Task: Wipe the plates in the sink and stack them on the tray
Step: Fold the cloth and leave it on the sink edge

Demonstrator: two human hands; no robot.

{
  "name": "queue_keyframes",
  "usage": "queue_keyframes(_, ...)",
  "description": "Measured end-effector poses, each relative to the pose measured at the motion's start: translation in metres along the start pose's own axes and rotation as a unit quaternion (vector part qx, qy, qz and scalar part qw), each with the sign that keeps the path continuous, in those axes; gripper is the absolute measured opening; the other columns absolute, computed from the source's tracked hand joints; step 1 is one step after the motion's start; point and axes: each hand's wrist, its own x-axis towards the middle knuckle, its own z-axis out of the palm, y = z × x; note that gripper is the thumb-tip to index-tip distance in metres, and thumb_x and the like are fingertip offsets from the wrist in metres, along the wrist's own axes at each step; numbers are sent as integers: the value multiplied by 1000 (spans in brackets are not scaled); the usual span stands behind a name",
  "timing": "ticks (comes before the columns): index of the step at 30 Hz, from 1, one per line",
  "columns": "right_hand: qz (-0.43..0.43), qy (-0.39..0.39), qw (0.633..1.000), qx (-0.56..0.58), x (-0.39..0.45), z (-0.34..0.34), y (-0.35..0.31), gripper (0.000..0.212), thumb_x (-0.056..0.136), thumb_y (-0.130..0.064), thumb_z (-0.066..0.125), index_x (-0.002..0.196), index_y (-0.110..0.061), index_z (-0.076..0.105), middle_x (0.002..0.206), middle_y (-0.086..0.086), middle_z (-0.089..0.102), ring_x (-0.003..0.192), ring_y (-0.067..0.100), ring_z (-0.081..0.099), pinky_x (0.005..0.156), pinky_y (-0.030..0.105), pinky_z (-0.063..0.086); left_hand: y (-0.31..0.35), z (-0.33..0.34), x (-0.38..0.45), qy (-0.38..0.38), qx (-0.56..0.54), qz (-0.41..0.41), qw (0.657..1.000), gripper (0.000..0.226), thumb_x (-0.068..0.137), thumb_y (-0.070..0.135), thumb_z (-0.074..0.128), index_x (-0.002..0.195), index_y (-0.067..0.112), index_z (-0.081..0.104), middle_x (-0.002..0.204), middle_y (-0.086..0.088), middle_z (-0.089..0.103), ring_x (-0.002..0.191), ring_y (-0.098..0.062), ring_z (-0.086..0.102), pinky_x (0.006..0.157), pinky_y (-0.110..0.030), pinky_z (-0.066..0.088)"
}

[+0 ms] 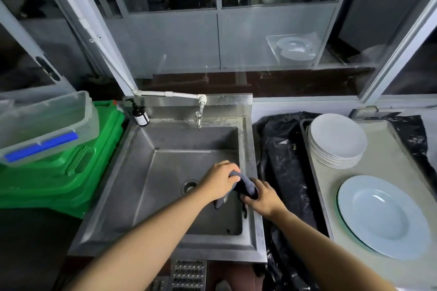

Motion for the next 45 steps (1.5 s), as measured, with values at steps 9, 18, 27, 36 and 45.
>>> queue_keyframes(9,45,94,994,-27,18,13,-11,14,86,-32,62,98,-25,64,96,-3,64,88,23,63,67,34,48,-29,-19,6,-17,47,-16,999,7,94,20,64,98,20,69,100,8,59,91,-18,60,84,-36,52)
queue_keyframes(18,39,16,998,-39,26,-9,-14,16,90,-29,61,92,-15,69,86,3,71,80,22,67,62,27,46,-46,8,0,22,16,-243,970,9,92,23,67,88,16,63,94,-6,72,87,-27,64,69,-31,48)
queue_keyframes(27,125,-43,978,163,19,3,-15,15,86,-14,58,87,-5,71,70,6,63,65,18,60,66,36,55,-2,57,-8,19,-507,-409,758,7,96,3,65,102,6,65,108,-20,67,98,-30,65,71,-36,59)
queue_keyframes(36,45,12,997,67,-4,-11,13,26,86,-34,74,87,-9,68,73,-3,63,67,9,55,62,25,44,16,53,-19,-126,-522,-365,760,30,103,21,46,120,15,70,120,0,71,120,-22,62,109,-46,47)
queue_keyframes(45,-62,-92,990,-83,-2,-36,22,16,88,-12,57,97,-9,71,85,5,70,81,21,65,74,29,51,5,55,-14,-207,-16,-27,978,84,89,18,73,160,27,28,156,-3,39,140,-23,44,106,-25,38)
